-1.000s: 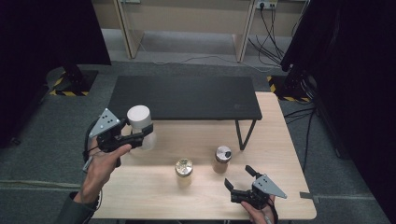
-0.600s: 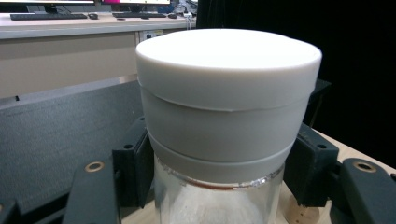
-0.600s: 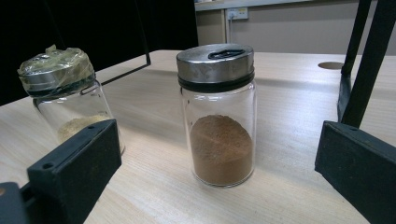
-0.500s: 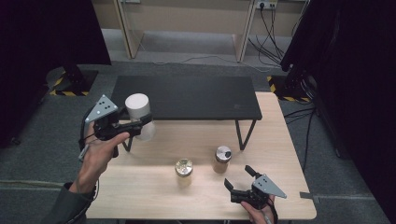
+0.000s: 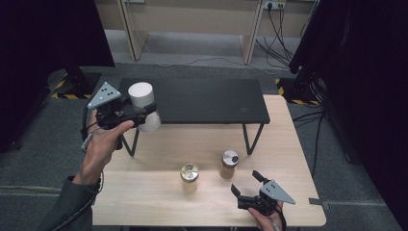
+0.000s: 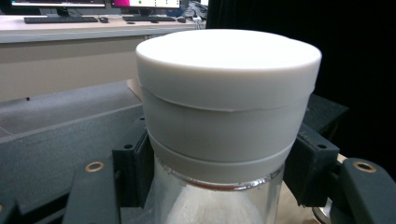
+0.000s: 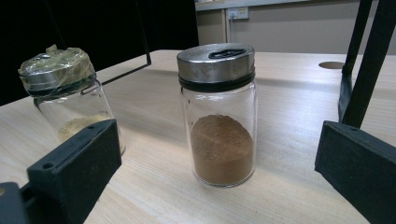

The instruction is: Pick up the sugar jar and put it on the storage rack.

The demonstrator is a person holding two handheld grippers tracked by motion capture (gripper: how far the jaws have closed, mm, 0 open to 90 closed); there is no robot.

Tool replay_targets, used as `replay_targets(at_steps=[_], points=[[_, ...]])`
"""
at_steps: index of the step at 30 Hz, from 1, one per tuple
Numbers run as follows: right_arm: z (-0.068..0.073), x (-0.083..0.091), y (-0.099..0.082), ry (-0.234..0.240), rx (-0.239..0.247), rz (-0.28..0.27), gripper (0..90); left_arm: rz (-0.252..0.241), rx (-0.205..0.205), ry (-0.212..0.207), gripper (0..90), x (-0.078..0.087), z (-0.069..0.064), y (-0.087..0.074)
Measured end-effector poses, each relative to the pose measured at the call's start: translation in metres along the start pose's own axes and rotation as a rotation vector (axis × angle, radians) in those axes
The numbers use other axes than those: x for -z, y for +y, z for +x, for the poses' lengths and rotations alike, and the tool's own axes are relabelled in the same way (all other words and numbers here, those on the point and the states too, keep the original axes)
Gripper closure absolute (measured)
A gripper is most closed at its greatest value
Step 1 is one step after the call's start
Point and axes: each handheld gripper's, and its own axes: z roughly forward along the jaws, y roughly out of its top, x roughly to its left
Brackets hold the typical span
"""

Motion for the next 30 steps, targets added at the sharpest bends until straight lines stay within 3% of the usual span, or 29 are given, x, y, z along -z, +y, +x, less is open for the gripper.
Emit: replay_targets(at_steps=[30], points=[[0.000, 0.000, 0.000, 0.002, 0.001, -0.002, 0.6, -0.017, -0.006, 0.130, 35.1, -0.042, 0.024, 0.015]])
